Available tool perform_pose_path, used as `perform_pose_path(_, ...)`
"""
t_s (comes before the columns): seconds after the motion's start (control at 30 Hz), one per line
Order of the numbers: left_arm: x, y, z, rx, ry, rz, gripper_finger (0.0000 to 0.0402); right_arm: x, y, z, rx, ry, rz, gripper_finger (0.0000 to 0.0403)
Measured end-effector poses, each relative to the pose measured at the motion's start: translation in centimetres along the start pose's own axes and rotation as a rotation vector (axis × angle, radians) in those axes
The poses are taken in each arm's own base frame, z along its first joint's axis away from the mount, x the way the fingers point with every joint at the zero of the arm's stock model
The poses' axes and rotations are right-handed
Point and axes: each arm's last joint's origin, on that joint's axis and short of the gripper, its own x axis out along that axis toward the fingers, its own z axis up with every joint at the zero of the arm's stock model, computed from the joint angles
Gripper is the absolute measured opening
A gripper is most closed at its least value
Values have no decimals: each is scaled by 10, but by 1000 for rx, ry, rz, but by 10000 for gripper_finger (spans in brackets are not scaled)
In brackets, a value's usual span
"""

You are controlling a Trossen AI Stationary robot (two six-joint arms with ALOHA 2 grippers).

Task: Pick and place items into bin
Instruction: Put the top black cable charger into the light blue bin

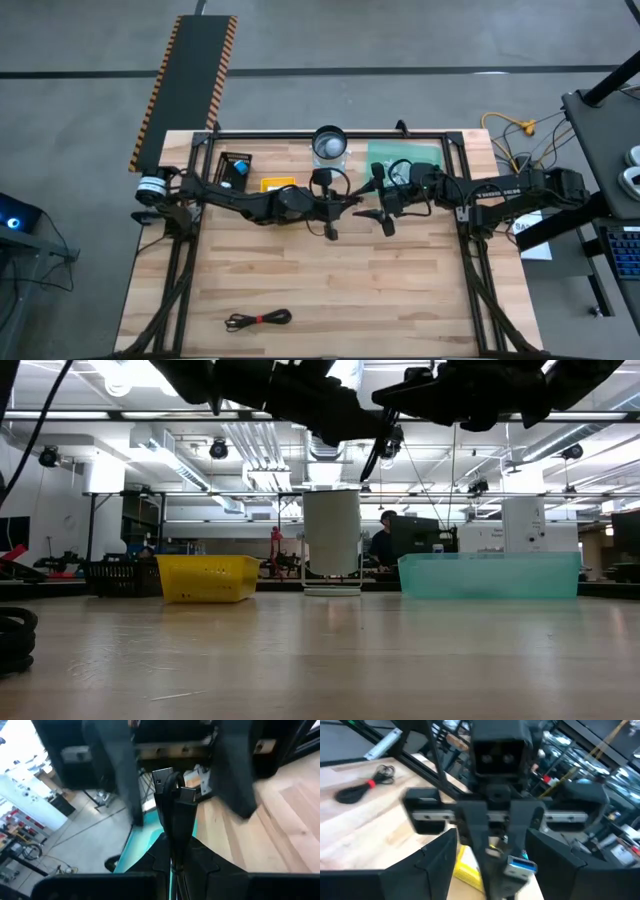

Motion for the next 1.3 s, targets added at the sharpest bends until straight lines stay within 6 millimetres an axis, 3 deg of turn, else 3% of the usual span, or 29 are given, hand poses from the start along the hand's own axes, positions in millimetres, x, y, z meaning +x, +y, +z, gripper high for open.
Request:
perform_pose_path(0.43,3,1,4,23,-10,5,12,0,-2,-1,2,29,-47,168)
perform_pose_path(0.87,2,3,6,40,-15,8,13,0,-2,0,-4,30,-44,50)
perform_pose_path(1.1,1,4,9,39,-20,13,69,-1,-2,0,2,37,-63,48)
perform_pose_path(1.3,-7,5,5,40,103,-11,120,-9,-8,-4,5,177,-183,47)
